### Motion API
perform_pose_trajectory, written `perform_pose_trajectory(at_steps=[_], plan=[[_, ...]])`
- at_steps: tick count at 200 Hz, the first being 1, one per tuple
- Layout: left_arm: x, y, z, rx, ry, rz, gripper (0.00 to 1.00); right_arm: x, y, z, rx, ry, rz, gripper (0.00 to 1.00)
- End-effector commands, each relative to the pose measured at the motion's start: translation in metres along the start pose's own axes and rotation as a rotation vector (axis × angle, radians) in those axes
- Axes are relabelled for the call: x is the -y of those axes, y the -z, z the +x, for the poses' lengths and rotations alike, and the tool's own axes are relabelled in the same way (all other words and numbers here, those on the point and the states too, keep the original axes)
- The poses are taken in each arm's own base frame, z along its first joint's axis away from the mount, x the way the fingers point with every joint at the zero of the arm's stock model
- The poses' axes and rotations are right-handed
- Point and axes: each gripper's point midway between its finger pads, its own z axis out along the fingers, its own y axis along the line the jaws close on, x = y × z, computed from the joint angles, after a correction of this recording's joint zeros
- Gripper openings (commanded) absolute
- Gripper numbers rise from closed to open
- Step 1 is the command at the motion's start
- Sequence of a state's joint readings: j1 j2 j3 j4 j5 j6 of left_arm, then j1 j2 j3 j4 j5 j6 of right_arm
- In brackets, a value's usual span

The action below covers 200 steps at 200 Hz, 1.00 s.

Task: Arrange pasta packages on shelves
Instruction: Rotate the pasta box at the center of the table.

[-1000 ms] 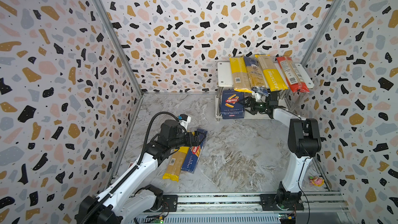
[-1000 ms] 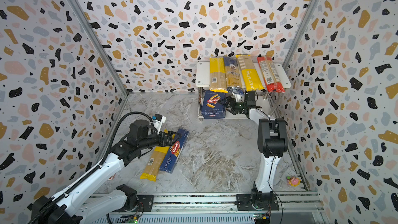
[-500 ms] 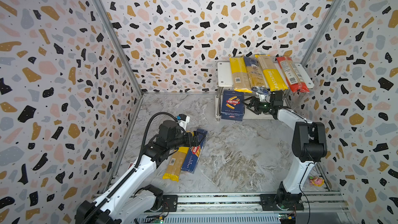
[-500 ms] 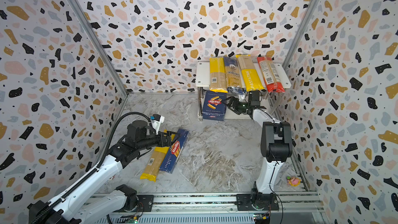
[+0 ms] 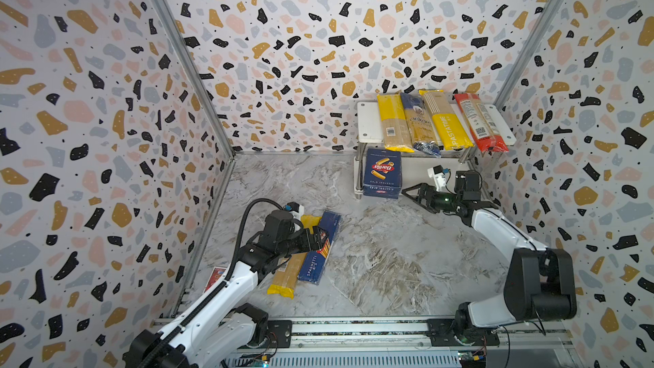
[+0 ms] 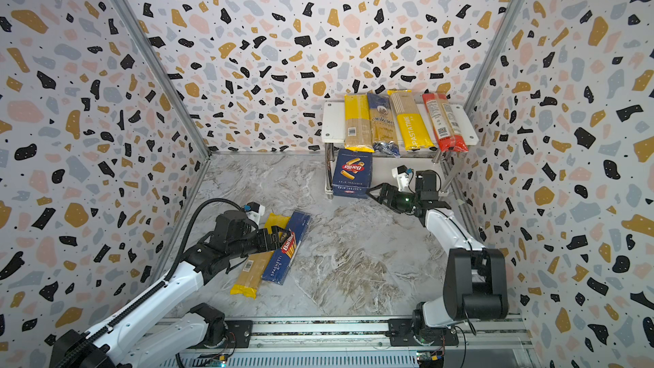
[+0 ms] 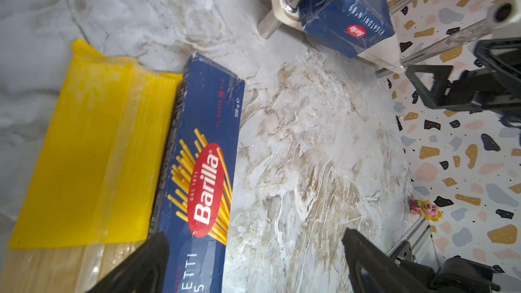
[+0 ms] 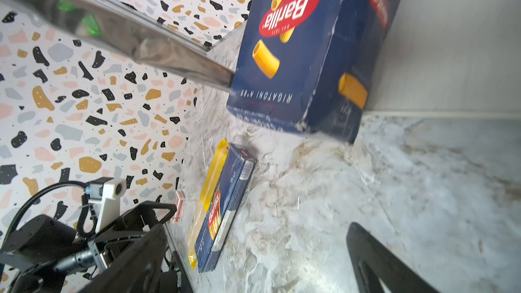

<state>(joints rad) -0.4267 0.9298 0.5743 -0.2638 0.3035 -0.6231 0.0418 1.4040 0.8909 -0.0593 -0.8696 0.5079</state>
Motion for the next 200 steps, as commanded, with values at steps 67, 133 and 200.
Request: perform_pose_trajectory(at_steps=[67,133,200], plan=[[-0.044,0.003,0.029,0.009,0.129,-0.141,0.8,-0.092,-0.024,0.15,-0.189,0.183,-0.006,0.99],[-0.056,-0.013,0.046,-0.04,0.161,-0.168,0.8,-0.086,-0.015,0.191,-0.214,0.215,-0.018,0.99],[-0.057,-0.035,0.059,-0.09,0.082,-0.288,0.8,-0.079,-0.018,0.202,-0.238,0.214,-0.042,1.0]])
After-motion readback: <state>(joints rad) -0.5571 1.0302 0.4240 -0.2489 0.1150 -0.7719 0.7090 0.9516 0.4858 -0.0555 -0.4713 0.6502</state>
